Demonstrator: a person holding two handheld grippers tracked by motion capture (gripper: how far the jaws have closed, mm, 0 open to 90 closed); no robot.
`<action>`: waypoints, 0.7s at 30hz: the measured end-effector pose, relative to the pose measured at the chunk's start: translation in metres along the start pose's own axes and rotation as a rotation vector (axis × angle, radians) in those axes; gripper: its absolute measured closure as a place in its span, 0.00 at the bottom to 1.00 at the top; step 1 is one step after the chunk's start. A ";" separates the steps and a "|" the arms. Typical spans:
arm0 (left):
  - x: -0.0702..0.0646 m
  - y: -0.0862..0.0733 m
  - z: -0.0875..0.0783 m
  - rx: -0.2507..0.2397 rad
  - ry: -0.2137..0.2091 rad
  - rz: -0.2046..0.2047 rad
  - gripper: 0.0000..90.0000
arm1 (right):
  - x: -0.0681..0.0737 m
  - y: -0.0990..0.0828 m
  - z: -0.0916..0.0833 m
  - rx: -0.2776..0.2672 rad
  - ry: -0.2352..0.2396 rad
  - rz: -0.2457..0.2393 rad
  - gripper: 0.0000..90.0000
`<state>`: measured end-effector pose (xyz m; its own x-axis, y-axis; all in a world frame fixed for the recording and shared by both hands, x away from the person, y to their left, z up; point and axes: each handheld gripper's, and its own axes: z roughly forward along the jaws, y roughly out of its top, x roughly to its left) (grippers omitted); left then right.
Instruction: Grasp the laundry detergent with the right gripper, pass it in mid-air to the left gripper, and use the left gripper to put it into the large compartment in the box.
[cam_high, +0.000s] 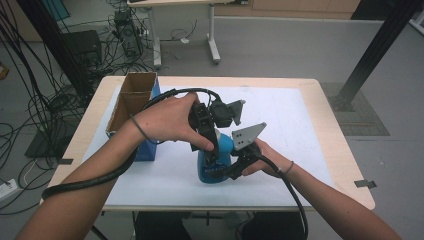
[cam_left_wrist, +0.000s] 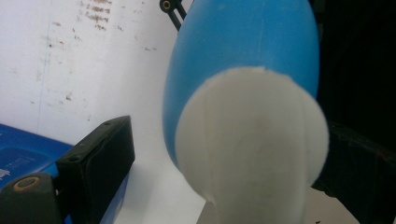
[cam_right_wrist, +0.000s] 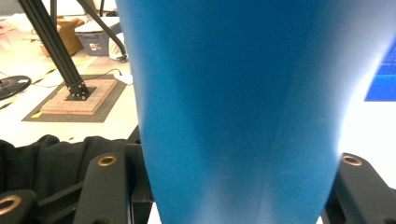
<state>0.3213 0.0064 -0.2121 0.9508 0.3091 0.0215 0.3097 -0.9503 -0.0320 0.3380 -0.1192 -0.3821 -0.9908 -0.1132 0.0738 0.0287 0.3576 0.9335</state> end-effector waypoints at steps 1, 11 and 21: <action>0.000 0.001 0.000 0.003 -0.003 0.005 0.10 | 0.000 0.000 0.000 0.000 0.001 0.001 0.46; -0.005 0.007 0.002 0.014 -0.017 0.080 0.11 | -0.001 0.004 0.000 0.003 0.032 -0.019 0.46; -0.005 0.012 0.000 0.016 -0.001 0.107 0.13 | -0.002 0.005 -0.001 0.004 0.032 -0.024 0.46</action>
<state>0.3202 -0.0066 -0.2122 0.9785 0.2057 0.0159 0.2062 -0.9772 -0.0505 0.3403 -0.1179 -0.3772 -0.9866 -0.1511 0.0623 0.0041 0.3581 0.9337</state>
